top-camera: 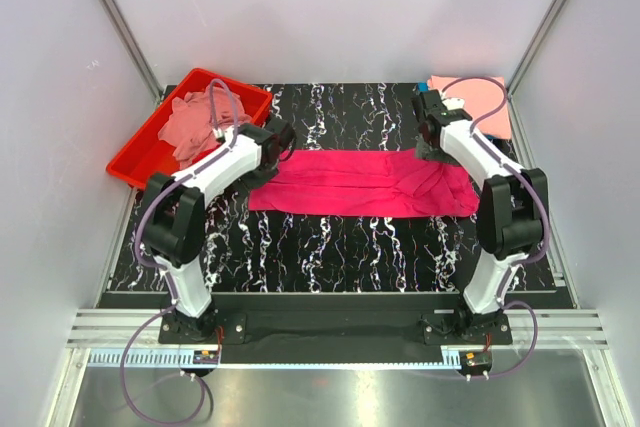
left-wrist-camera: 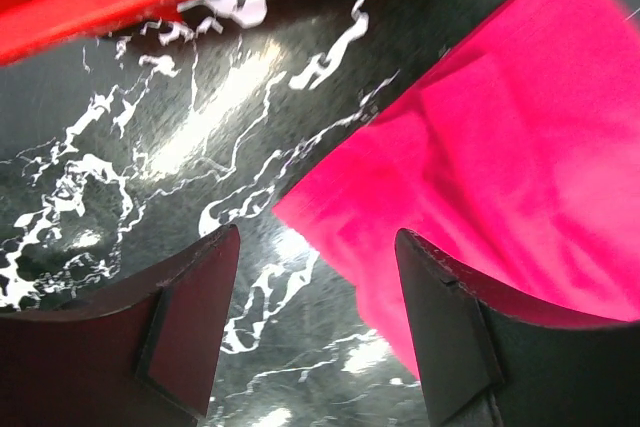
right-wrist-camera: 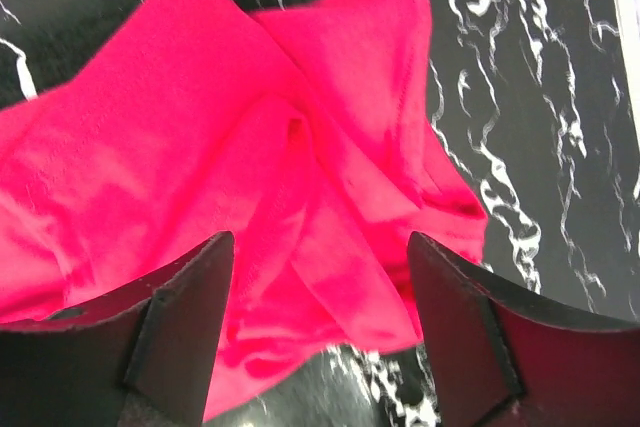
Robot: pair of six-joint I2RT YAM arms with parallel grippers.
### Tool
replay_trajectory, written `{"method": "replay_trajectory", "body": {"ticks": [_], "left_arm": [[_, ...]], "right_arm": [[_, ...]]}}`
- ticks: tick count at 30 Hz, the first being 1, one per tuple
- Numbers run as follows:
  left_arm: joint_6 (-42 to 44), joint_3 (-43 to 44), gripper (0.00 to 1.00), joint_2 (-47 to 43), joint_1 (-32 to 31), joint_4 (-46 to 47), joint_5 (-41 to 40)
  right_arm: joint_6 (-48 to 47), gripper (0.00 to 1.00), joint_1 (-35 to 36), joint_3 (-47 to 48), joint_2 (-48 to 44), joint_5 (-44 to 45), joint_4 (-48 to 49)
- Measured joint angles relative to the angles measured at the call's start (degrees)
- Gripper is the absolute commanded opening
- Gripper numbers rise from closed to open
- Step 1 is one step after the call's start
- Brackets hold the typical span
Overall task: Fold and stack the t-shirts
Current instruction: Fold the tshirt
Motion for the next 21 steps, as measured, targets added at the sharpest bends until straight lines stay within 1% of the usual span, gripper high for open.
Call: {"method": "replay_trajectory", "body": {"ticks": [2, 5, 6, 9, 11, 12, 13, 14, 17, 21], "left_arm": [[1.18, -2.05, 0.69, -0.61, -1.01, 0.74, 0.17], [3.78, -6.67, 0.69, -3.58, -2.69, 3.69, 1.66], [5.09, -8.83, 0.69, -5.2, -3.17, 5.35, 2.8], [10.93, -15.67, 0.69, -10.29, -4.13, 11.72, 7.08], [14.67, -21.29, 0.69, -13.94, -4.11, 17.03, 9.97], [16.5, -24.04, 0.69, -15.67, -3.93, 19.65, 11.65], [17.99, -26.6, 0.69, -17.16, -3.76, 21.97, 13.33], [19.23, -29.05, 0.69, -18.62, -3.45, 24.3, 14.53], [21.79, -34.05, 0.69, -21.66, -2.78, 28.2, 16.7], [23.63, -36.74, 0.69, -23.23, -2.12, 31.34, 16.72]], "right_arm": [[1.38, 0.78, -0.57, 0.96, -1.03, -1.4, -2.99], [5.35, 0.76, -2.56, -0.94, -6.56, -6.67, -5.05], [6.86, 0.73, -3.76, -3.34, -9.9, -9.31, -5.11], [10.19, 0.7, -8.31, -11.67, -20.17, -16.74, -4.83], [10.88, 0.63, -11.41, -15.98, -23.93, -19.96, -4.92], [11.26, 0.61, -12.28, -17.64, -24.44, -21.62, -4.79], [11.69, 0.56, -13.11, -19.45, -24.44, -23.76, -3.98], [12.02, 0.55, -14.05, -21.64, -24.28, -26.38, -2.64], [13.75, 0.55, -17.64, -28.55, -24.15, -32.33, -0.15], [16.09, 0.56, -21.11, -33.16, -24.39, -33.59, 0.31]]}}
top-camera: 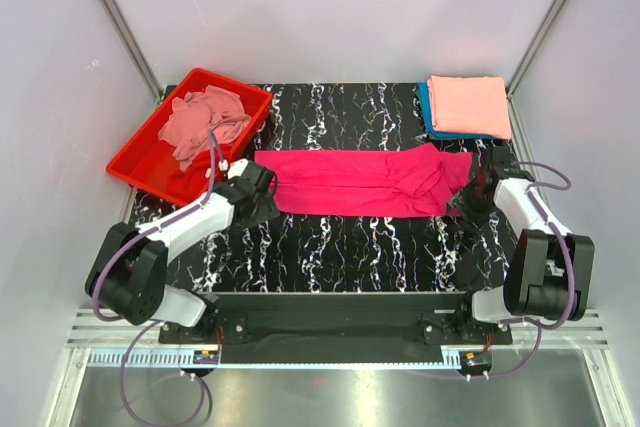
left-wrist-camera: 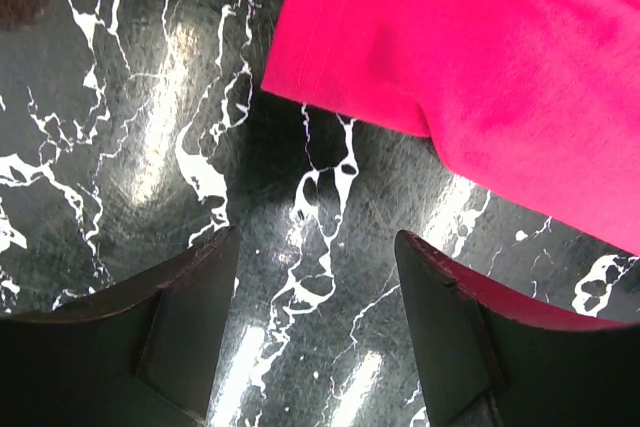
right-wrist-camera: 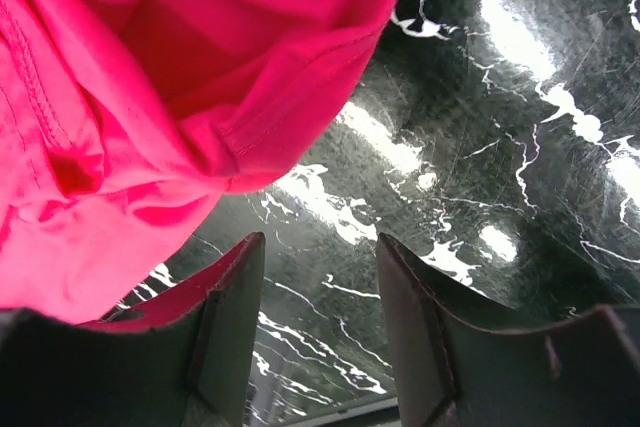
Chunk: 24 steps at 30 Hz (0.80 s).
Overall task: Fold and stack the t-shirts
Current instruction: Fold the tshirt
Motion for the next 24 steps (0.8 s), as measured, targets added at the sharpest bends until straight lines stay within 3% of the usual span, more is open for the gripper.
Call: {"method": "replay_trajectory", "body": {"ticks": [14, 24], "left_arm": [[0.5, -2.38, 0.69, 0.0, 4.44, 6.62, -1.03], [0.44, -2.51, 0.68, 2.78, 6.23, 9.6, -0.09]], "right_arm": [[3.65, 0.56, -9.01, -2.43, -5.03, 2.27, 7.69], [4.33, 0.51, -11.98, -1.64, 3.78, 0.24, 13.7]]}}
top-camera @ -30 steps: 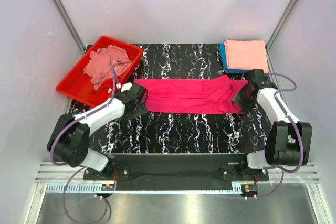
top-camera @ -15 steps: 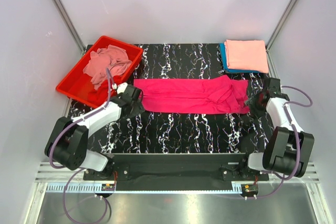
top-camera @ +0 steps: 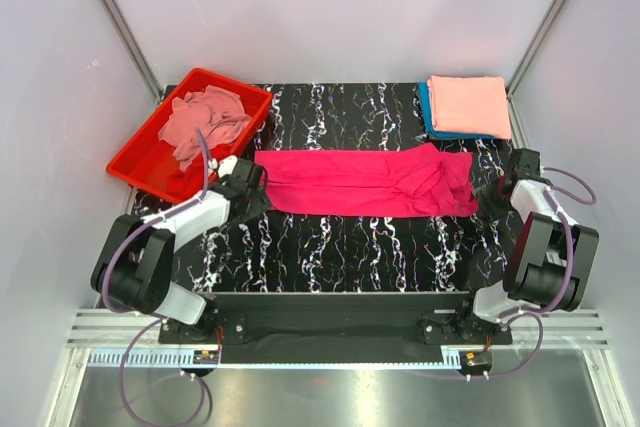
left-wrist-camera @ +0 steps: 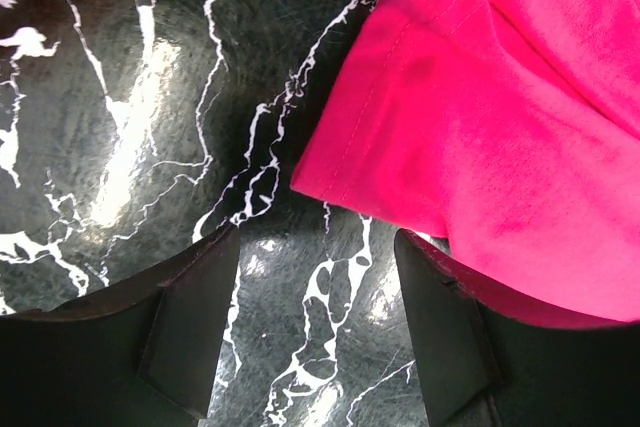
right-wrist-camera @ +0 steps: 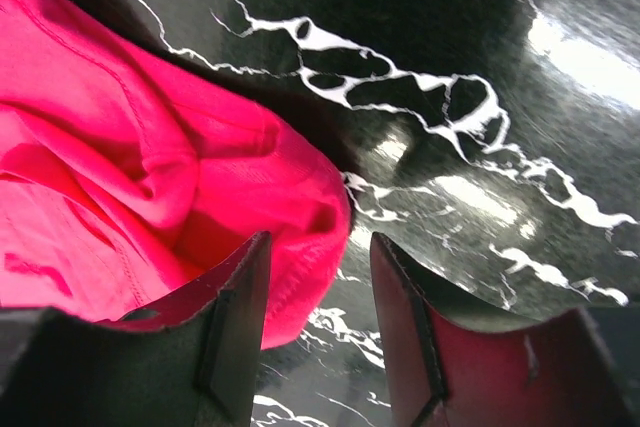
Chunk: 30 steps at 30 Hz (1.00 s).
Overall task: Fold and stack the t-shirts
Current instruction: Fold the tshirt
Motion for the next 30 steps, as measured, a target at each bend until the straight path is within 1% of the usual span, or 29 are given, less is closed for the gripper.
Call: {"method": "replay_trajectory", "body": {"ticks": [5, 7, 8, 9, 10, 12, 13, 17, 24, 26, 29, 30], "left_arm": [[-0.02, 0.07, 0.68, 2.1, 0.0, 0.57, 0.02], [-0.04, 0.07, 0.68, 2.43, 0.0, 0.68, 0.02], [-0.07, 0.07, 0.68, 2.43, 0.0, 0.79, 0.09], [-0.02, 0.07, 0.68, 2.45, 0.0, 0.92, 0.09], [0.0, 0.07, 0.69, 2.49, 0.0, 0.94, 0.11], [0.07, 0.09, 0.69, 2.49, 0.0, 0.92, 0.04], [0.04, 0.11, 0.68, 2.56, 0.0, 0.87, -0.02], [0.0, 0.26, 0.66, 2.86, 0.0, 0.83, -0.5], [0.66, 0.0, 0.64, 2.16, -0.09, 3.3, 0.24], [0.92, -0.85, 0.64, -0.5, -0.35, 3.48, 1.07], [0.17, -2.23, 0.64, -7.08, -0.98, 3.1, 2.19], [-0.63, -2.34, 0.62, -9.09, -1.18, 2.97, 2.4]], "right_arm": [[0.76, 0.49, -0.28, -0.2, 2.4, -1.31, 3.61], [0.94, 0.42, -0.28, -0.22, 4.28, -1.53, 4.9], [1.09, 0.38, -0.28, -0.22, 5.2, -1.51, 5.31], [1.18, 0.29, -0.28, -0.24, 6.03, -1.44, 5.46], [1.11, 0.22, -0.28, -0.26, 6.62, -1.4, 5.49], [1.38, 0.12, -0.37, -0.28, 7.02, -1.18, 5.42], [1.36, 0.0, -0.44, -0.26, 7.02, -0.98, 5.27], [0.87, 0.0, -1.31, 0.0, 6.51, 0.55, 3.13], [-0.94, 0.0, -2.16, -0.44, 1.03, 1.09, 0.59], [-1.38, 0.0, -2.16, -1.44, 0.33, 1.09, 0.66], [-1.79, 0.0, -2.16, -3.28, 0.2, 1.09, 0.5], [-1.92, 0.0, -2.16, -3.8, 0.2, 1.09, 0.46]]}}
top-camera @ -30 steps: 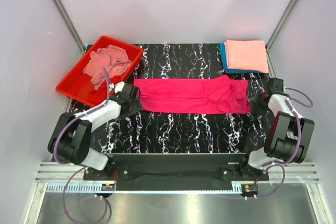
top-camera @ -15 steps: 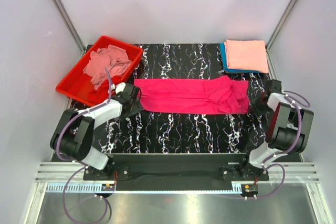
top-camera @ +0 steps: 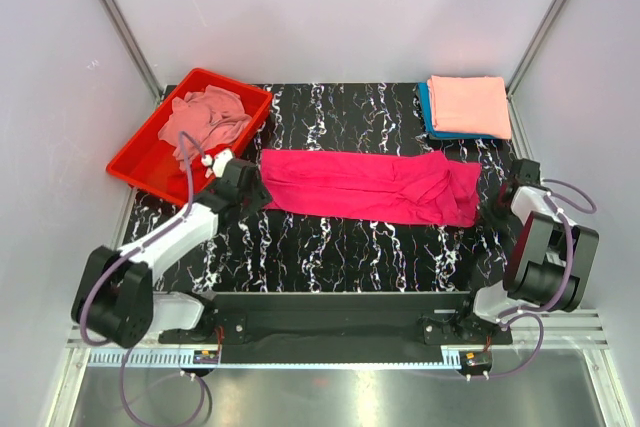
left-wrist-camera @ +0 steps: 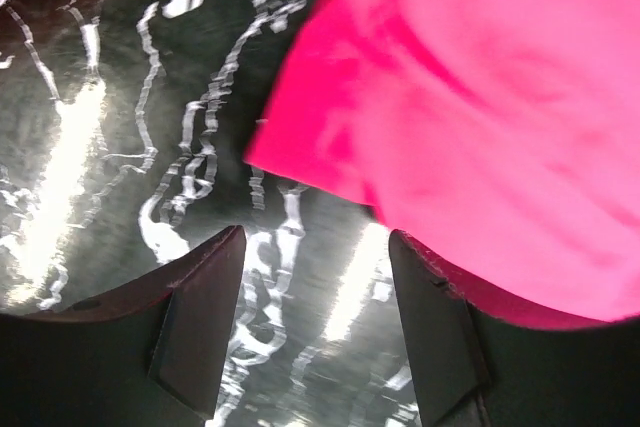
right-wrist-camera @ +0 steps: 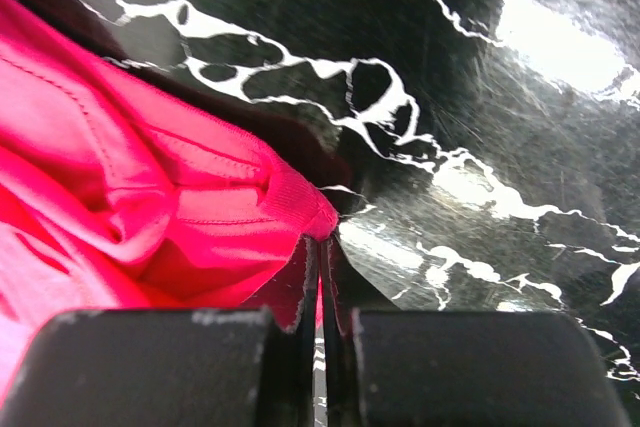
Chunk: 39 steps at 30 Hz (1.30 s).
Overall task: Fold and stack the t-shirts
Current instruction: Fold the tshirt
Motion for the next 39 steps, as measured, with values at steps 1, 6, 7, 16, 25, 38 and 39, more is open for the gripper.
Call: {"method": "replay_trajectory", "body": {"ticks": [1, 6, 7, 16, 25, 38, 39], "left_arm": [[-1.16, 0.0, 0.61, -1.42, -0.04, -0.02, 0.13], [-8.48, 0.04, 0.51, -0.46, 0.28, -1.14, 0.35], [-9.97, 0.13, 0.47, 0.92, 0.39, -1.6, 0.39], [-14.64, 1.99, 0.48, 8.63, 1.92, -2.93, -0.26], [-14.58, 4.39, 0.47, 11.41, 2.4, -1.31, -1.86], [-13.11, 6.51, 0.0, 17.49, 2.54, 0.83, -2.99], [-12.72, 6.62, 0.0, 17.49, 2.51, 0.81, -3.13]], "right_arm": [[-0.07, 0.0, 0.0, -0.33, 0.0, 0.0, -0.11], [-0.55, 0.0, 0.0, -1.46, -0.83, 0.0, -0.2], [-0.7, 0.0, -0.02, -1.57, -1.2, 0.02, -0.28], [-1.9, 0.0, -0.52, -1.62, -4.11, 0.0, -1.16], [-2.32, 0.0, -0.55, -1.99, -4.46, -1.01, -1.2], [-2.6, 0.0, -0.55, -1.99, -4.52, -0.44, -1.53], [-2.6, 0.0, -0.55, -1.99, -4.52, -0.2, -1.68]]}}
